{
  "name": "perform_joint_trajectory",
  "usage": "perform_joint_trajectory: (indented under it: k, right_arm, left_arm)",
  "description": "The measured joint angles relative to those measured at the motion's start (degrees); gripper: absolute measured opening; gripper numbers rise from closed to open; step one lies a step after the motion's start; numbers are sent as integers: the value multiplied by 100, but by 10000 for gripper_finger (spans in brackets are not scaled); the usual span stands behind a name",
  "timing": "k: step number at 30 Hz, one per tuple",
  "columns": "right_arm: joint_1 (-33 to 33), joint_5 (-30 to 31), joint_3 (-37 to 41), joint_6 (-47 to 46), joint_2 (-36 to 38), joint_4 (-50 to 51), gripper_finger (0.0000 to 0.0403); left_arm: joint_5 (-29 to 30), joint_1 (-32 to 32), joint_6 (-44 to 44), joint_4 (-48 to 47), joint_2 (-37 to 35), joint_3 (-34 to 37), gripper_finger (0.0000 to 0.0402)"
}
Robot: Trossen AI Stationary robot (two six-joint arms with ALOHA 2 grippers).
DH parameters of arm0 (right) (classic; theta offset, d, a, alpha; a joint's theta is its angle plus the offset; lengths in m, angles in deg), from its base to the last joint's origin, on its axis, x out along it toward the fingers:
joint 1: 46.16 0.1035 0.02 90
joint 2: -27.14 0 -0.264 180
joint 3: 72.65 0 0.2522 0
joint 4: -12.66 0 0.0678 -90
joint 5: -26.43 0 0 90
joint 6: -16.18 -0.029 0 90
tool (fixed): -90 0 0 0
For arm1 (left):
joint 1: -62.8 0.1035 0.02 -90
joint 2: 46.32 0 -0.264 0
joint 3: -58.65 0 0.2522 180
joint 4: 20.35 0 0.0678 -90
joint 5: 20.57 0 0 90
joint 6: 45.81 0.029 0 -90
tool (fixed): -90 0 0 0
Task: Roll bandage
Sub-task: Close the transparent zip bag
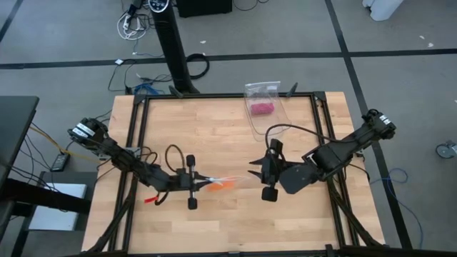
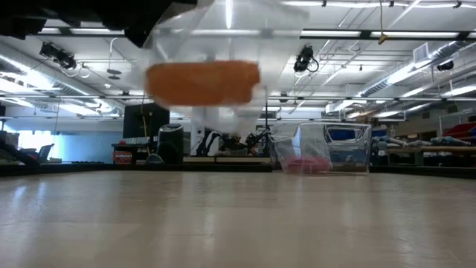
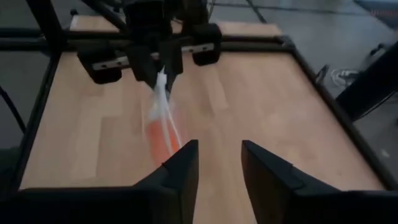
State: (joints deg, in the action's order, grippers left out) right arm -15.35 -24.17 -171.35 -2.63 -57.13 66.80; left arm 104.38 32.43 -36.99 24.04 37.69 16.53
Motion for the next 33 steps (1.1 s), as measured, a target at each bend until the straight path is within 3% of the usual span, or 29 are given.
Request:
perform_joint_trajectory:
  k: [7, 14, 18, 25, 33]
  right_arm:
    - [-287, -787, 555, -13, -422, -893, 128]
    - [-766, -1717, 555, 563, -1261, -2086, 123]
    - [-1053, -2043, 555, 571, -1509, -2324, 124]
    - [-1251, -2643, 551, 650, -1769, -2839, 124]
    - [-1301, -2721, 549, 703, -1792, -2982, 106]
  left_arm:
    - [136, 26, -314, -1286, 0, -161, 1]
    - [34, 114, -609, -4527, 0, -1338, 1]
    - [30, 114, -618, -5692, 0, -1890, 1]
    - [36, 115, -625, -6266, 0, -2231, 1]
    - [36, 196, -778, -6247, 0, -2234, 1]
